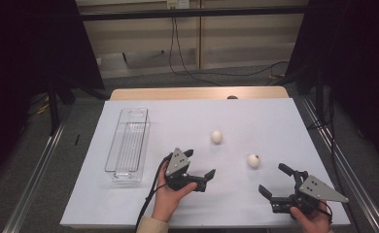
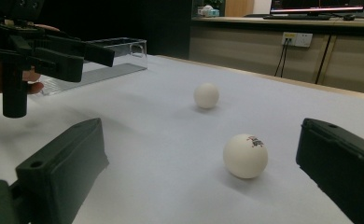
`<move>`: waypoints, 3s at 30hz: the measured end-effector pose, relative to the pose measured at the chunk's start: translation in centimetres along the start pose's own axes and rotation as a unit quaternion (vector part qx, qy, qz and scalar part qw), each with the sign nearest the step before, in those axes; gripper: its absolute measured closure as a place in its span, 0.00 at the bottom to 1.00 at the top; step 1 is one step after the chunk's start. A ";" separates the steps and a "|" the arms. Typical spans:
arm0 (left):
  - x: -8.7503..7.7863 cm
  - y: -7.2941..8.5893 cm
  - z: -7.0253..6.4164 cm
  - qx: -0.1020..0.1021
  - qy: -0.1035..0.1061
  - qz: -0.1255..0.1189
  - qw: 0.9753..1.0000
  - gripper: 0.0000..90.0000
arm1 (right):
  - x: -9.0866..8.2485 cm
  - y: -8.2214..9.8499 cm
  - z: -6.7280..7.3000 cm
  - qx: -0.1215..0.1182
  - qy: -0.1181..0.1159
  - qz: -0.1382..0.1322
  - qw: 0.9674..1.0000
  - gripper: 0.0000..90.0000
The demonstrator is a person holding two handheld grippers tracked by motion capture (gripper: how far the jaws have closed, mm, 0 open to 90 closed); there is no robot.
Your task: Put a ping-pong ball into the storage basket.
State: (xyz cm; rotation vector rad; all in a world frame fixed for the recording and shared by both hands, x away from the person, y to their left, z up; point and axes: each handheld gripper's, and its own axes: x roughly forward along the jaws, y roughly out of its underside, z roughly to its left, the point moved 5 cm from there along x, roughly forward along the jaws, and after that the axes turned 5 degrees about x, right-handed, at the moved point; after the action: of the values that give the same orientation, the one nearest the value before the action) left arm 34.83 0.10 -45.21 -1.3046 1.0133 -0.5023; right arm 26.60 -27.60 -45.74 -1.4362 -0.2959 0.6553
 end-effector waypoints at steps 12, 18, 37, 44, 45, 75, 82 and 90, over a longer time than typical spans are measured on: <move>1.1 0.2 -0.4 0.004 0.006 0.008 1.000 0.02 | 0.0 0.0 0.0 -0.001 -0.002 0.000 1.000 0.01; 1.5 0.2 -0.6 0.001 0.008 0.008 1.000 0.02 | 0.0 0.0 0.0 -0.001 -0.002 0.000 1.000 0.01; 2.6 0.0 -0.9 0.000 0.011 0.017 1.000 0.02 | 0.0 0.0 0.0 0.000 -0.002 -0.001 1.000 0.01; 3.1 0.0 -1.1 0.001 0.014 0.024 1.000 0.02 | 0.0 0.0 -0.1 0.002 -0.002 -0.002 1.000 0.01; 3.1 0.0 -1.1 0.001 0.014 0.024 1.000 0.02 | 0.0 0.0 -0.1 0.002 -0.002 -0.002 1.000 0.01; 5.0 -0.3 -1.7 0.000 0.024 0.040 0.999 0.02 | 0.1 0.0 -0.1 0.001 -0.002 -0.002 1.000 0.01; 5.4 -0.2 -1.9 0.000 0.025 0.045 0.999 0.03 | 0.0 -0.1 -0.1 0.001 -0.002 -0.002 1.000 0.01; 5.9 -0.6 -2.1 0.003 0.023 0.048 0.999 0.03 | 0.1 -0.1 -0.1 0.000 -0.003 -0.002 1.000 0.01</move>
State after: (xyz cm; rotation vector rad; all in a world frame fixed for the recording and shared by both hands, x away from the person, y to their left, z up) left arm 36.20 -5.89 -46.47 -1.2375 1.1053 -0.4642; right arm 26.69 -27.62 -45.71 -1.4332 -0.3033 0.6566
